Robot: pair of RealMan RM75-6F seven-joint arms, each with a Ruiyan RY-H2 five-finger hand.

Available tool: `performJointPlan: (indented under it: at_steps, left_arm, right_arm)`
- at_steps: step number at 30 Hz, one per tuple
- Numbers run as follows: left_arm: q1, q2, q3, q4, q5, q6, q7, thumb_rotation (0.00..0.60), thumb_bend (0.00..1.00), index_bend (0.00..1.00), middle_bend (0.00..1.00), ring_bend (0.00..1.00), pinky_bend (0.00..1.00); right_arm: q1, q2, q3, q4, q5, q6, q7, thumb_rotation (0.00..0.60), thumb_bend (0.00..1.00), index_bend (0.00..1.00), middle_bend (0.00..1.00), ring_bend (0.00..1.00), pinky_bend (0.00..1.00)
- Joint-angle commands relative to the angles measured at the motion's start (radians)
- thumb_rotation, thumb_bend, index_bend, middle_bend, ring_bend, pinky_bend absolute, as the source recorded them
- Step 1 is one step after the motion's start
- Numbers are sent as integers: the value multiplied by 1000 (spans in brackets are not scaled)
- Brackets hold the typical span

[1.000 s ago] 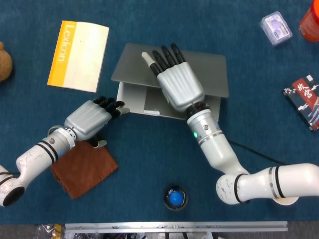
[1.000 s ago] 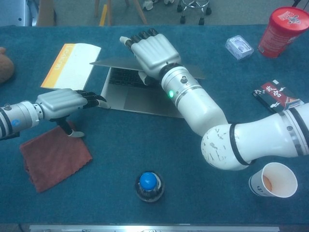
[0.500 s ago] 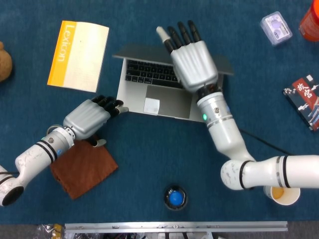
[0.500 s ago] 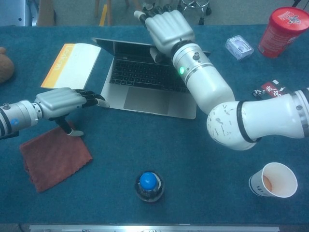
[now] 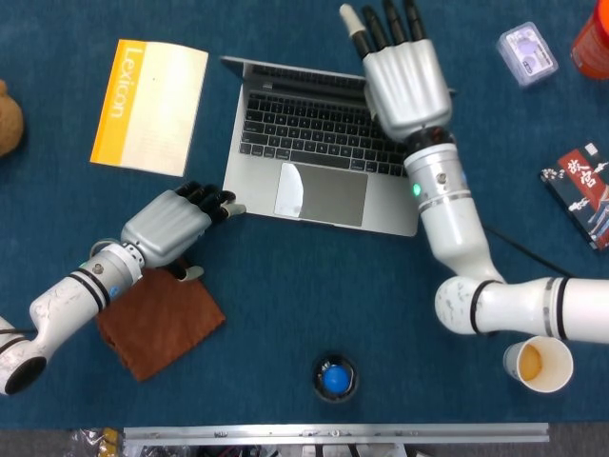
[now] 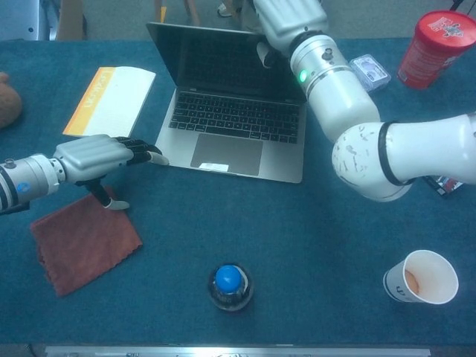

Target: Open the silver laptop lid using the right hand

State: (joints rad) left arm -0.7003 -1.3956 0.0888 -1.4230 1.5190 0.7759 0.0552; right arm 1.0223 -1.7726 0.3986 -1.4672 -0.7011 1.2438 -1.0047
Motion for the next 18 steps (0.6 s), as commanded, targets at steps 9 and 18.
performJointPlan:
  at_steps: [9,18]
  left_arm:
    - [-2,0,0,-3,-9,0,10,523,224,101,67,52,92]
    - [-2,1,1,-5,-15,0,16,524,224,100,67,52,92]
  right_arm:
    - [2,29,15,47,32,-2,18,600,428,19,114,0,14]
    - [7,32,21,118,62,-17,35,600,427,19,114,0,14]
